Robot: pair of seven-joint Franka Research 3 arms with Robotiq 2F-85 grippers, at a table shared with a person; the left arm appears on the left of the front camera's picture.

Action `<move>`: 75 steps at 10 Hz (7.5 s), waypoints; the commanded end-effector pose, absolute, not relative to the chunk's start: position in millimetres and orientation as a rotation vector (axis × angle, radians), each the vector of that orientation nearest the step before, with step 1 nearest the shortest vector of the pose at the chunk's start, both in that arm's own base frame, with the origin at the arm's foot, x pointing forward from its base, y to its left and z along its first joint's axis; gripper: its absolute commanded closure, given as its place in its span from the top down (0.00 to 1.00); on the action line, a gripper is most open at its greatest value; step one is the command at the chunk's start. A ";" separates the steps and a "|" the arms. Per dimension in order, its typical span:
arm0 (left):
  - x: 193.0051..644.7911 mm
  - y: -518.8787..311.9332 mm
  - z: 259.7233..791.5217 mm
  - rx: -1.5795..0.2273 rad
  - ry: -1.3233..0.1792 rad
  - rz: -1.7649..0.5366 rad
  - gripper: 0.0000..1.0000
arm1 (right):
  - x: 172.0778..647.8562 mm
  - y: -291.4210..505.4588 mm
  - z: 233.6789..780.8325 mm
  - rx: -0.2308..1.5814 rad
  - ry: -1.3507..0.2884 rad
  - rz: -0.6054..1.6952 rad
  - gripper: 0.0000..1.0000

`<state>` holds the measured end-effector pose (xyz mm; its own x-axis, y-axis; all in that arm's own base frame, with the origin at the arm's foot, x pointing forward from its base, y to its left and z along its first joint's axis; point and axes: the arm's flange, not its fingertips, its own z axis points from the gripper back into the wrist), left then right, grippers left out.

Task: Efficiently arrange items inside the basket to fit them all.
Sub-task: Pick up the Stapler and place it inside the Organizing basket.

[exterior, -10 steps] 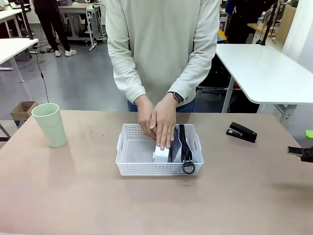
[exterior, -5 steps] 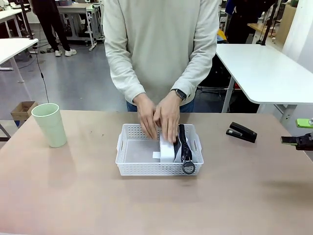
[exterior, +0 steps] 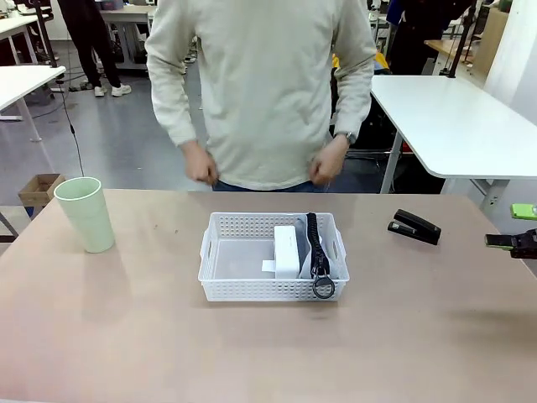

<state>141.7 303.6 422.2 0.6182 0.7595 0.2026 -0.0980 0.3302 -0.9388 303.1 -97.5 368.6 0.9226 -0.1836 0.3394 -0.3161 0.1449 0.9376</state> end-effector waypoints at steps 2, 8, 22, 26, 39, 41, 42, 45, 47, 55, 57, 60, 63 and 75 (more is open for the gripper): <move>140.7 302.2 422.4 -1.110 -0.752 0.612 1.00 | 302.6 -92.9 371.6 1.441 -0.423 0.079 1.00; 140.7 302.2 422.4 -1.110 -0.752 0.612 1.00 | 328.9 -81.9 388.1 1.283 -0.365 0.212 1.00; 140.7 302.2 422.4 -1.110 -0.752 0.612 1.00 | 471.4 -15.7 410.2 -0.003 -0.234 0.053 1.00; 140.7 302.2 422.4 -1.110 -0.752 0.612 1.00 | 519.9 -13.1 390.6 0.085 -0.153 0.083 1.00; 140.7 302.2 422.4 -1.110 -0.752 0.612 1.00 | 560.9 -2.2 357.0 0.136 -0.237 1.228 1.00; 140.7 302.2 422.4 -1.110 -0.752 0.612 1.00 | 562.9 0.7 354.5 0.152 -0.137 1.258 1.00; 140.7 302.2 422.4 -1.110 -0.752 0.612 1.00 | 559.6 3.4 358.9 0.157 -0.182 1.211 1.00; 140.7 302.2 422.4 -1.110 -0.752 0.612 1.00 | 560.2 14.5 354.7 0.093 -0.186 1.195 1.00; 140.7 302.2 422.4 -1.110 -0.752 0.612 1.00 | 560.2 14.5 354.7 0.093 -0.186 1.195 1.00; 140.7 302.2 422.4 -1.110 -0.752 0.612 1.00 | 596.2 23.6 306.6 0.162 -0.090 1.231 1.00; 140.7 302.2 422.4 -1.110 -0.752 0.612 1.00 | 598.2 26.3 299.3 0.163 -0.089 1.244 1.00; 140.7 302.2 422.4 -1.110 -0.752 0.612 1.00 | 598.8 24.5 294.1 0.157 -0.078 1.237 1.00; 140.7 302.2 422.4 -1.110 -0.752 0.612 1.00 | 599.7 27.9 289.0 0.121 -0.068 1.239 1.00; 140.7 302.2 422.4 -1.110 -0.752 0.612 1.00 | 597.6 30.2 289.6 0.086 -0.036 1.230 0.00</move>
<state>141.8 304.1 421.9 0.6182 0.7592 0.2034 -0.0977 0.3310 -0.9386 597.2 29.7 303.8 0.3278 0.9393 0.1012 -0.9447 0.3256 0.0377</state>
